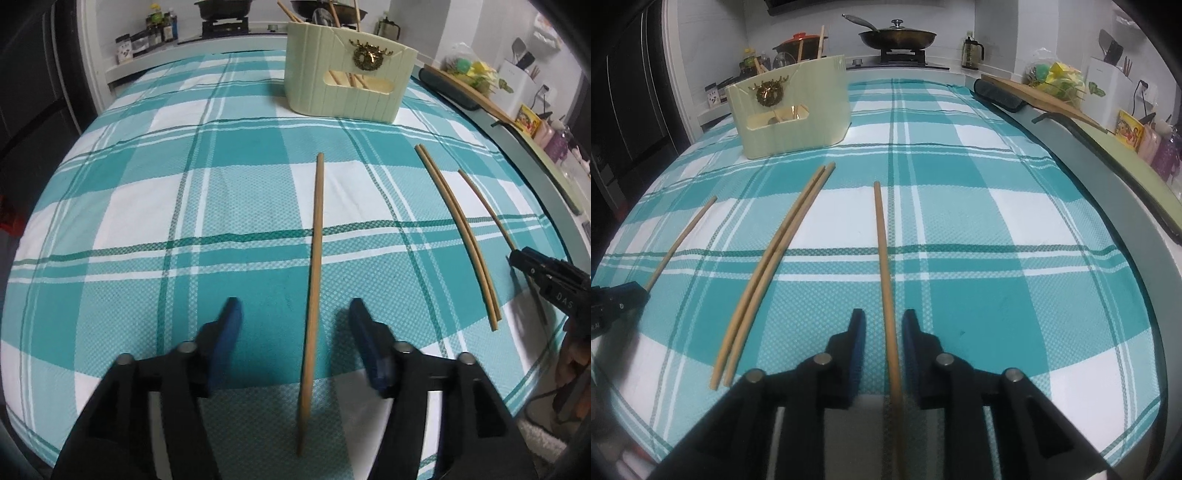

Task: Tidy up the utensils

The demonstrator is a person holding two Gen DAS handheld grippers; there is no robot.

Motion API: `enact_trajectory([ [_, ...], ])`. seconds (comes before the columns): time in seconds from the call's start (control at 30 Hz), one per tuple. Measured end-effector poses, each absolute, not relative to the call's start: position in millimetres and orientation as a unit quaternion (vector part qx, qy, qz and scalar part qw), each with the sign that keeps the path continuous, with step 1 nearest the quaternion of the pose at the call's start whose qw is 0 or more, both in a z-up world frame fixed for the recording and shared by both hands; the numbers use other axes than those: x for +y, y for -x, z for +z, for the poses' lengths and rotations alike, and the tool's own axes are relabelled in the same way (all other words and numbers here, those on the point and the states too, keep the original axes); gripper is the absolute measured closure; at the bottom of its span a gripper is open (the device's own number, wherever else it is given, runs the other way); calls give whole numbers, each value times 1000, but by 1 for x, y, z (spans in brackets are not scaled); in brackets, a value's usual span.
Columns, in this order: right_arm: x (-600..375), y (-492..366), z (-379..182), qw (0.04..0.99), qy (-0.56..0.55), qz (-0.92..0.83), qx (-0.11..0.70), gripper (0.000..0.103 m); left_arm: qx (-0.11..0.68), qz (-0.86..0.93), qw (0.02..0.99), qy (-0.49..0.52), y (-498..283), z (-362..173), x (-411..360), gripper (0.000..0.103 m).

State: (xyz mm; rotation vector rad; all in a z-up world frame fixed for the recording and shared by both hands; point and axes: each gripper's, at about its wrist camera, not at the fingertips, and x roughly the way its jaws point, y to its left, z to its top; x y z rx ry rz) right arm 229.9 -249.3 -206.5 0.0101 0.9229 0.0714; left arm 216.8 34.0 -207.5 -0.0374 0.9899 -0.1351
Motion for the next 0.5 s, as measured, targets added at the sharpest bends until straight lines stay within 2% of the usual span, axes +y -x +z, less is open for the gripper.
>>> enact_trajectory([
  [0.03, -249, -231, -206, 895, -9, 34, 446, 61, 471, -62, 880, 19, -217, -207, 35, 20],
  [0.07, -250, -231, -206, 894, -12, 33, 446, 60, 469, -61, 881, 17, -218, -207, 35, 14],
  [0.13, -250, -231, -206, 893, -11, 32, 448, 59, 468, -59, 882, 7, -219, -209, 32, 9],
  [0.2, -251, -231, -208, 893, -8, 32, 449, 58, 473, -56, 879, -8, -221, -214, 28, 8],
  [0.33, -247, -232, -209, 892, -1, 36, 451, 46, 475, -45, 878, -29, -221, -223, 24, 2],
  [0.5, -240, -229, -211, 895, 19, 36, 445, 40, 479, -46, 876, -26, -222, -224, 26, 0],
])
